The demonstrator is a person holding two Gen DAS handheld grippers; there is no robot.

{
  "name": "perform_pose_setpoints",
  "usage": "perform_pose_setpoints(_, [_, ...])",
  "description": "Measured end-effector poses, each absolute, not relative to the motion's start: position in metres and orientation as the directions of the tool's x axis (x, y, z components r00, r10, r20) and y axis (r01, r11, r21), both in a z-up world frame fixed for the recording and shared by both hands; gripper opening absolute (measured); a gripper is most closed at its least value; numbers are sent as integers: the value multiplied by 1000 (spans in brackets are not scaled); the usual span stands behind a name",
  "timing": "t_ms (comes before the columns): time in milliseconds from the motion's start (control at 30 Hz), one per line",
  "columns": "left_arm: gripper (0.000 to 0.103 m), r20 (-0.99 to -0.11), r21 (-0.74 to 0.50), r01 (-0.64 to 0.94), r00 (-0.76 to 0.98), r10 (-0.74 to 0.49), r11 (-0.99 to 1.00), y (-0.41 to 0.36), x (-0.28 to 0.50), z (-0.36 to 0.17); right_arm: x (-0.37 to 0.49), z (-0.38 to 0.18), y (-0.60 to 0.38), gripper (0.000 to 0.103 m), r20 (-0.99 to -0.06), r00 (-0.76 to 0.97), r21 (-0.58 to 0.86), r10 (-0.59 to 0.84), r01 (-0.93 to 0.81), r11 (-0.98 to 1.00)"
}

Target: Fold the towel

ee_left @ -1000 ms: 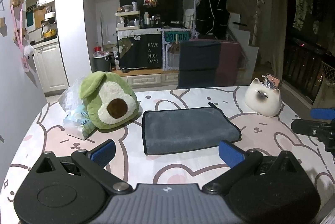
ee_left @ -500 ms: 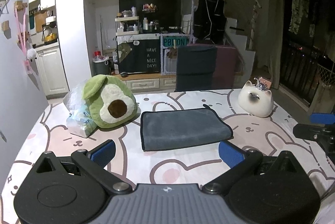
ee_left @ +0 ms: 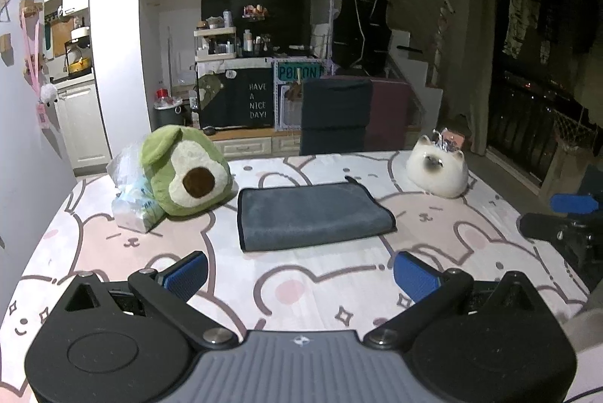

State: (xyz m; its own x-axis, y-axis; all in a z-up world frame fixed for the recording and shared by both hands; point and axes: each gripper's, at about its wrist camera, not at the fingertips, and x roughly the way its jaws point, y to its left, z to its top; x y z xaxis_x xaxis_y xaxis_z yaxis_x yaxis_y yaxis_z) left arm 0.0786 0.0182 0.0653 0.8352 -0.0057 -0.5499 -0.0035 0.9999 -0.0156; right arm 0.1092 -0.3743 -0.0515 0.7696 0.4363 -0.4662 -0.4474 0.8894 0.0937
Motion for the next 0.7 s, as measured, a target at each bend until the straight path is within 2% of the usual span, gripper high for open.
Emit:
perform_pose_setpoints(533, [103, -535, -21, 27, 844, -34, 999, 13, 53, 59, 85, -57, -379, 103, -490, 760, 66, 426, -455, 888])
perform_pose_setpoints(700, [103, -529, 7, 38, 848, -29, 999, 7, 43, 59, 78, -55, -382, 103, -468, 772, 76, 430, -450, 890])
